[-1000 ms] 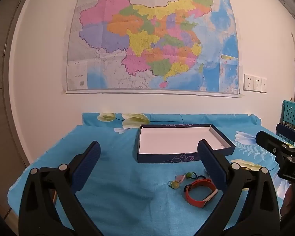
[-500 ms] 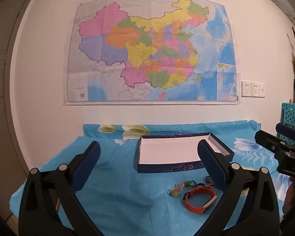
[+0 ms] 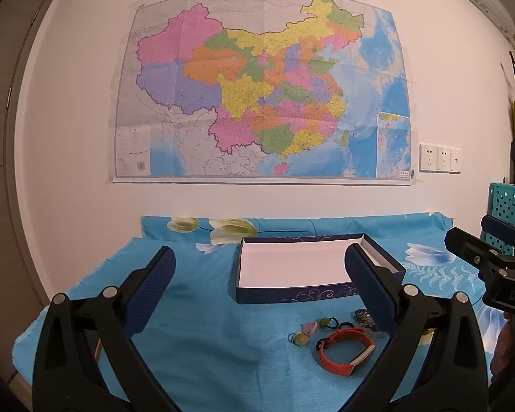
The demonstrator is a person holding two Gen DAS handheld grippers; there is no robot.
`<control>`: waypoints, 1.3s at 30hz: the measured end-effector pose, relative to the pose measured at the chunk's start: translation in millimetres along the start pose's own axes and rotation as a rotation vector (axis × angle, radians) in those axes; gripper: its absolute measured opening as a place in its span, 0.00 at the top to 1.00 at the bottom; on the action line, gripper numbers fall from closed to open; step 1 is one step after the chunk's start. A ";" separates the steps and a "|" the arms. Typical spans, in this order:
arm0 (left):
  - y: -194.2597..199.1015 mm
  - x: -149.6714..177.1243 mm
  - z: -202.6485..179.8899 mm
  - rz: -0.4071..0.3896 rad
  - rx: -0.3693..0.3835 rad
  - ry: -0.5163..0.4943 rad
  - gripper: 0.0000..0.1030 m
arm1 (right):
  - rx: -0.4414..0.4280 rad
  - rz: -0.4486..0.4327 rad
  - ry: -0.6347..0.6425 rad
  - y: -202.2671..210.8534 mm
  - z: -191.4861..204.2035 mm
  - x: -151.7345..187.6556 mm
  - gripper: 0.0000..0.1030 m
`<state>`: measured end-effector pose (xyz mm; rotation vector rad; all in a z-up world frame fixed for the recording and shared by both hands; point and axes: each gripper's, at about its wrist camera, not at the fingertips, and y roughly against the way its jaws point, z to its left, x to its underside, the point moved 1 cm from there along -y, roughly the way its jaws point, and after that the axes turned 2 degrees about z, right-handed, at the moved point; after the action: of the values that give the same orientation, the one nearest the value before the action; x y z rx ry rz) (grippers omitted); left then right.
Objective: Organize jewelry
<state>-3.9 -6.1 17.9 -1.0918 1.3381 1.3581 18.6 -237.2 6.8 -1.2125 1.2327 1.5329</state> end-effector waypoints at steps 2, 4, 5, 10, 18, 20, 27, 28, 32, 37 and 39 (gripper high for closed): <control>-0.4 1.4 -0.2 -0.001 -0.001 -0.001 0.06 | 0.000 0.000 -0.002 0.0 0.2 0.1 0.07; -0.2 1.8 -0.2 -0.004 -0.001 0.001 0.06 | 0.000 0.004 0.001 -0.3 0.4 0.0 0.07; -0.1 0.8 0.2 -0.004 -0.001 -0.001 0.06 | 0.000 0.004 0.000 -0.2 0.4 0.0 0.07; -1.1 2.6 -0.1 -0.001 0.000 0.002 0.06 | -0.002 0.006 -0.001 -0.7 -0.4 -0.7 0.07; -1.2 3.5 -1.3 -0.003 -0.001 0.001 0.06 | -0.003 0.014 -0.008 -2.1 0.2 0.7 0.07; -1.5 3.8 -2.0 -0.004 -0.002 0.002 0.06 | -0.004 0.015 -0.009 -1.9 1.1 0.6 0.07; -2.5 5.5 -2.4 -0.001 -0.001 0.004 0.06 | -0.004 0.017 -0.011 -2.6 0.1 1.1 0.06; -2.7 5.8 -2.7 -0.001 0.000 0.005 0.06 | -0.003 0.016 -0.012 -2.4 0.0 1.1 0.06; -2.7 7.0 -3.6 -0.003 0.001 0.007 0.06 | -0.005 0.017 -0.012 -2.5 -0.2 0.9 0.06; -2.6 6.1 -3.2 -0.001 -0.002 0.007 0.06 | -0.009 0.024 -0.013 -4.0 -0.4 0.5 0.06; -2.8 6.5 -3.6 -0.001 -0.001 0.008 0.06 | -0.008 0.026 -0.012 -4.3 0.0 0.2 0.06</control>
<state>-2.4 -9.5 10.9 -1.0992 1.3425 1.3560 22.7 -236.3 5.7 -1.1952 1.2391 1.5634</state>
